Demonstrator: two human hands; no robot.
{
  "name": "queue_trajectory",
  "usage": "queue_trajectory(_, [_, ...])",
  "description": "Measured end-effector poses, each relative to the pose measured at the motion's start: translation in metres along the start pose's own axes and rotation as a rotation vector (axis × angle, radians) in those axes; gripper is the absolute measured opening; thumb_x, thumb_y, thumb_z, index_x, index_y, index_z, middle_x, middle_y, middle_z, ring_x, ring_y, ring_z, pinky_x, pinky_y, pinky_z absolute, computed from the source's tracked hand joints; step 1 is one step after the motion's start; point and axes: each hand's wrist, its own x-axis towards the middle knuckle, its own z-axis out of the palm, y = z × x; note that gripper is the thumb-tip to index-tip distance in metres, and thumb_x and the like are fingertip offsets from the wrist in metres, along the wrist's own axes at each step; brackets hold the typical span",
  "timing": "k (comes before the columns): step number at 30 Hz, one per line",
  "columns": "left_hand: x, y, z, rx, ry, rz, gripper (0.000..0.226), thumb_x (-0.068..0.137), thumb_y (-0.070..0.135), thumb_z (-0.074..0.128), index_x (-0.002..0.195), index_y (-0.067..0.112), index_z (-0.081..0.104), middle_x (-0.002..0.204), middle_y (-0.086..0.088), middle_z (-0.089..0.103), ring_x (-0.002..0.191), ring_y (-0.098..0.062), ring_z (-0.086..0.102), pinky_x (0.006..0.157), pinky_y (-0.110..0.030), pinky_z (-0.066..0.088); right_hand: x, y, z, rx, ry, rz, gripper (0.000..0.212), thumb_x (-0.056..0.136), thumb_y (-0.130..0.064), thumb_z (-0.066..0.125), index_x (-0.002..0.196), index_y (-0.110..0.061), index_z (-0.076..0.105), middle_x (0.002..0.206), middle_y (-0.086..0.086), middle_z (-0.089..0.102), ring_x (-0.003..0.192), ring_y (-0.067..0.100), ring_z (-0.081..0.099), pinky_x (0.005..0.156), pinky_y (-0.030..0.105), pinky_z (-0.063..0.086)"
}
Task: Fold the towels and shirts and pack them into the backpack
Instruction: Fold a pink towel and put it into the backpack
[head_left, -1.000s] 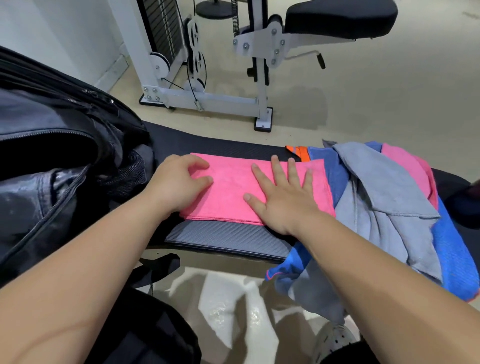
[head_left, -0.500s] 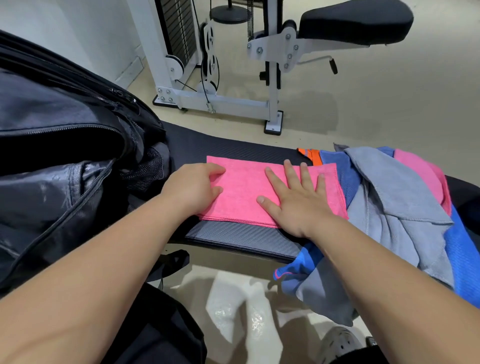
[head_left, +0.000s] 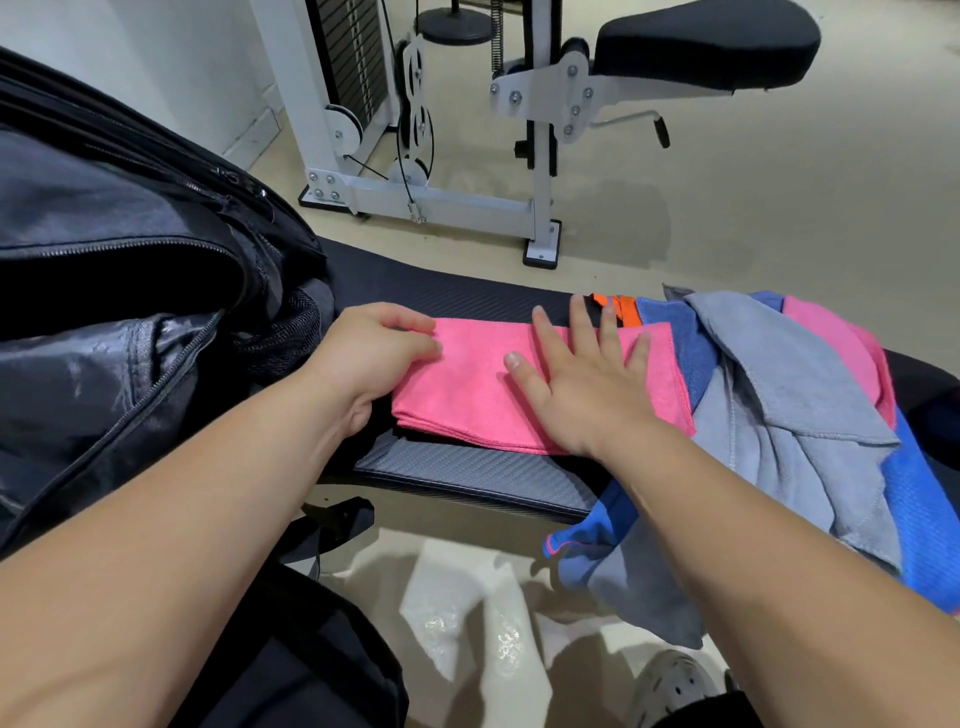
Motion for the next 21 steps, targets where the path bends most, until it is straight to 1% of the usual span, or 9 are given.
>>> queue_trajectory(3, [-0.002,0.002,0.001,-0.087,-0.051,-0.099,0.022,0.085,-0.005,0.068,0.097,0.012,0.075,0.086,-0.009,0.072,0.06,-0.014,0.064,0.056,-0.023,0.053,0.0,-0.001,0.012,-0.056,-0.043,-0.008,0.078,0.09,-0.079,0.004,0.156,-0.043,-0.013,0.165,0.0,-0.025,0.15,0.033,-0.026,0.117,0.064,-0.013])
queue_trajectory(5, [-0.003,0.003,0.0,-0.119,-0.099,-0.149,0.023,0.088,-0.004,0.063,0.103,0.011,0.073,0.083,-0.008,0.069,0.057,-0.013,0.06,0.049,-0.022,0.052,0.0,0.001,0.016,-0.067,-0.031,-0.007,0.078,0.089,-0.08,0.004,0.156,-0.043,-0.015,0.165,-0.001,-0.025,0.15,0.033,-0.026,0.117,0.064,-0.014])
queue_trajectory(8, [-0.003,0.001,-0.002,-0.146,-0.161,-0.189,0.027,0.09,-0.005,0.061,0.11,0.01,0.07,0.087,-0.009,0.068,0.062,-0.015,0.06,0.05,-0.024,0.054,0.0,0.001,0.016,-0.065,-0.021,-0.003,0.078,0.089,-0.08,0.004,0.155,-0.044,-0.015,0.165,-0.001,-0.025,0.15,0.033,-0.026,0.117,0.064,-0.014])
queue_trajectory(12, [0.0,-0.001,-0.007,-0.157,-0.243,-0.247,0.031,0.09,-0.003,0.063,0.113,0.017,0.067,0.084,-0.006,0.067,0.061,-0.015,0.057,0.057,-0.028,0.051,-0.001,0.001,0.017,-0.064,-0.015,-0.003,0.078,0.089,-0.08,0.005,0.155,-0.044,-0.015,0.165,-0.001,-0.025,0.151,0.033,-0.025,0.117,0.063,-0.015])
queue_trajectory(15, [-0.004,-0.006,-0.005,-0.078,-0.319,-0.285,0.032,0.092,0.004,0.063,0.116,0.025,0.064,0.073,-0.005,0.061,0.051,-0.015,0.05,0.047,-0.024,0.045,-0.001,0.001,0.018,-0.062,0.001,-0.002,0.078,0.089,-0.08,0.005,0.156,-0.044,-0.013,0.166,0.0,-0.022,0.151,0.033,-0.024,0.117,0.064,-0.013])
queue_trajectory(16, [-0.005,-0.008,-0.003,-0.086,-0.332,-0.274,0.035,0.092,0.003,0.062,0.118,0.026,0.063,0.079,-0.007,0.063,0.055,-0.017,0.052,0.049,-0.026,0.047,-0.001,0.001,0.018,-0.064,0.005,-0.001,0.079,0.089,-0.08,0.005,0.156,-0.044,-0.013,0.166,0.0,-0.022,0.151,0.033,-0.023,0.117,0.064,-0.013])
queue_trajectory(17, [-0.006,-0.01,-0.001,-0.112,-0.327,-0.246,0.039,0.091,-0.001,0.061,0.12,0.026,0.064,0.091,-0.008,0.066,0.063,-0.019,0.057,0.055,-0.03,0.05,-0.001,0.001,0.018,-0.065,0.005,0.0,0.079,0.089,-0.08,0.005,0.156,-0.044,-0.012,0.166,0.0,-0.021,0.151,0.033,-0.023,0.118,0.064,-0.013])
queue_trajectory(19, [-0.005,-0.013,0.002,-0.101,-0.255,-0.134,0.048,0.087,-0.009,0.062,0.121,0.025,0.067,0.114,-0.008,0.068,0.082,-0.019,0.064,0.068,-0.031,0.053,-0.001,0.001,0.018,-0.063,0.004,0.0,0.079,0.089,-0.08,0.005,0.156,-0.044,-0.012,0.166,0.0,-0.021,0.151,0.032,-0.023,0.118,0.064,-0.013])
queue_trajectory(21, [-0.004,-0.015,0.001,0.007,-0.164,-0.008,0.053,0.081,-0.013,0.065,0.121,0.023,0.069,0.116,-0.009,0.07,0.082,-0.015,0.064,0.07,-0.025,0.051,-0.001,0.001,0.018,-0.063,0.009,-0.003,0.079,0.088,-0.081,0.005,0.156,-0.044,-0.012,0.167,0.0,-0.02,0.152,0.032,-0.023,0.118,0.064,-0.013])
